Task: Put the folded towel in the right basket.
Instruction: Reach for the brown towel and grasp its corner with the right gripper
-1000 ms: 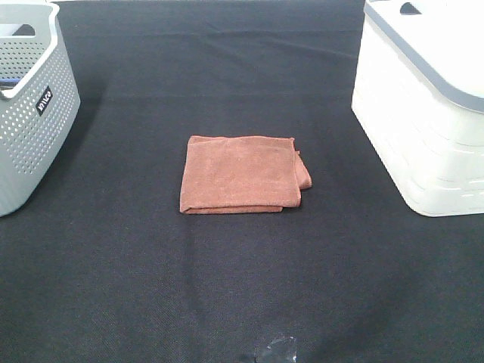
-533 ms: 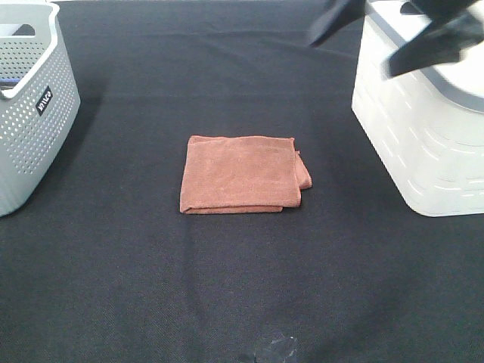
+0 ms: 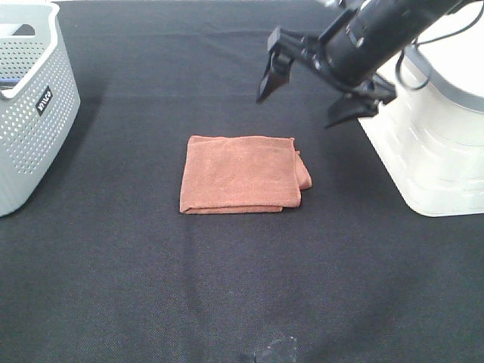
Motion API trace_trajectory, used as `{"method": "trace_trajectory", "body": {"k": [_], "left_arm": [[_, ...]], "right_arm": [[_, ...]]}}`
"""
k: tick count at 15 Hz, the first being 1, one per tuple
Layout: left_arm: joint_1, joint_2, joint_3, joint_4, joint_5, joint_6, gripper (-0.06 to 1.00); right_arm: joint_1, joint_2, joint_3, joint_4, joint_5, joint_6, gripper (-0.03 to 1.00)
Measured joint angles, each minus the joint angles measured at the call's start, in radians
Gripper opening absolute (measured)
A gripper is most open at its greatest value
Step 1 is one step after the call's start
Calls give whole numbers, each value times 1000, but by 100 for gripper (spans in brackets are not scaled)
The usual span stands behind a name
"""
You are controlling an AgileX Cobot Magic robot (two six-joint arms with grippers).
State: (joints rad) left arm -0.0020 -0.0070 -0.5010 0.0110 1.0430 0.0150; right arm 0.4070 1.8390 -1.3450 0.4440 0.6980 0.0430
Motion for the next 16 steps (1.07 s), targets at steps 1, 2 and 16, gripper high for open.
{"method": "trace_trajectory", "body": {"k": [1,2,16], "left_arm": [[0,0,0,0,0,0,99],[0,0,0,0,0,0,99],[0,0,0,0,0,0,99]], "right_arm": [[0,42,-3,0,-4,-7,98],[0,88,-7,0,-4,-10,98],[-82,392,-286,-123,134,69,97]]}}
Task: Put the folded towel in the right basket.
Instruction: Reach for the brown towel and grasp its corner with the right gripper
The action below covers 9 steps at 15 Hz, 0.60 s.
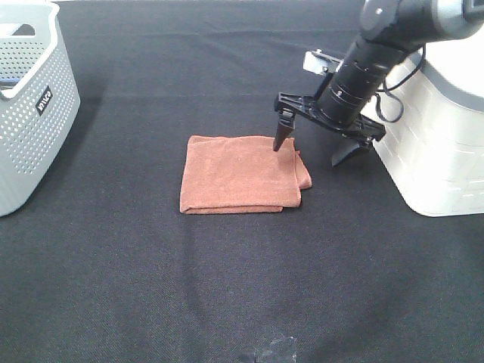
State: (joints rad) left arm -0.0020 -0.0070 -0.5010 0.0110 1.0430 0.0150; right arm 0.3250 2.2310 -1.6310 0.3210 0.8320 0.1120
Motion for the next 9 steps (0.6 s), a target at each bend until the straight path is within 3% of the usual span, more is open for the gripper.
{"method": "trace_trajectory", "body": {"k": [2,9], "left_arm": [[0,0,0,0,0,0,99],[0,0,0,0,0,0,99]], "right_arm": [[-2,34,-1,75,-12,-51,97],[-3,95,-23,96,-26,-60,97]]}}
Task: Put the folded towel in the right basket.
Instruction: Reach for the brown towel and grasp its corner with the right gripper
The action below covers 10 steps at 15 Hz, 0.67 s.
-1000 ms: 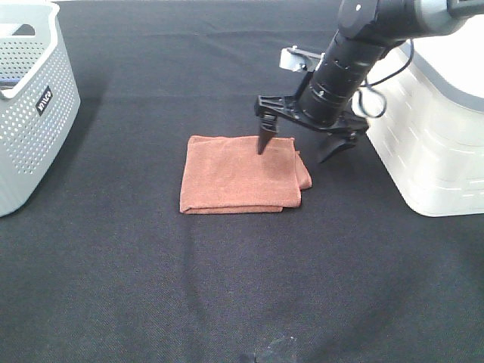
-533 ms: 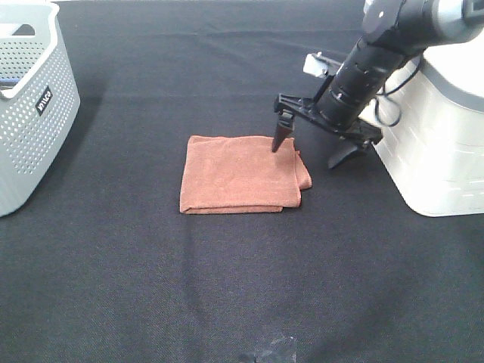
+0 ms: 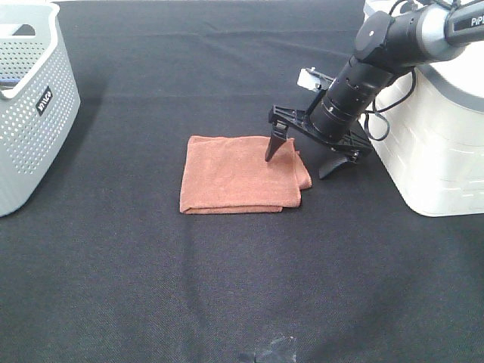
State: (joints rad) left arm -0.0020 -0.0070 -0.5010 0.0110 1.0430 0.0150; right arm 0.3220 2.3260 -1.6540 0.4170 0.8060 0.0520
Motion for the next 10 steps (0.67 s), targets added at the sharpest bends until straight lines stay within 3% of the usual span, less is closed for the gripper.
{"method": "trace_trajectory", "body": {"k": [4,7,9,10], "left_arm": [[0,0,0,0,0,0,99],[0,0,0,0,0,0,99],[0,0,0,0,0,0,99],[0,0,0,0,0,0,99]], "right_arm": [[7,45,-14,166,-9,-63,96],[111,82,-47,233,-48,-84,92],[143,90,-51,244,-55,-85,82],[146,95,-51,245,-56,-85,72]]}}
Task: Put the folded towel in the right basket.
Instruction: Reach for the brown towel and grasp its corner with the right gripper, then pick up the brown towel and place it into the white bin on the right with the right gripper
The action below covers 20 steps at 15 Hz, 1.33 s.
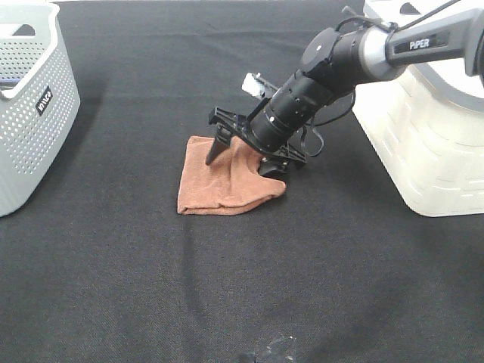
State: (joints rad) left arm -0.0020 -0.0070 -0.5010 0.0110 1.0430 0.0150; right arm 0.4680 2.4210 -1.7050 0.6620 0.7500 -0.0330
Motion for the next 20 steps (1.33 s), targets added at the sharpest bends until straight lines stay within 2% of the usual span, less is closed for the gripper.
{"method": "trace_trajectory", "body": {"k": [1,2,3,6,9,10,11,13,17,20], "left_arm": [[0,0,0,0,0,0,99],[0,0,0,0,0,0,99],[0,0,0,0,0,0,99],[0,0,0,0,0,0,99],[0,0,0,0,0,0,99],[0,0,0,0,0,0,99],[0,0,0,0,0,0,99],[0,0,0,0,0,0,99],[0,0,0,0,0,0,99],[0,0,0,0,0,0,99]], "right_arm": [[0,3,0,4,-3,0,55],[0,13,3,15,-11,-1,24],[0,13,6,15,-17,-3,20],[1,13,-3,14,-5,-12,20],[1,13,-56,-21,66,-29,20],[3,13,-98,-45,154,-37,20],[12,-6,-186,-75,293,-48,20],[18,-70,-318,-117,424,-36,20],[5,-279,-518,-242,458,1,20],[-115,-435,-540,-307,463,19,20]]}}
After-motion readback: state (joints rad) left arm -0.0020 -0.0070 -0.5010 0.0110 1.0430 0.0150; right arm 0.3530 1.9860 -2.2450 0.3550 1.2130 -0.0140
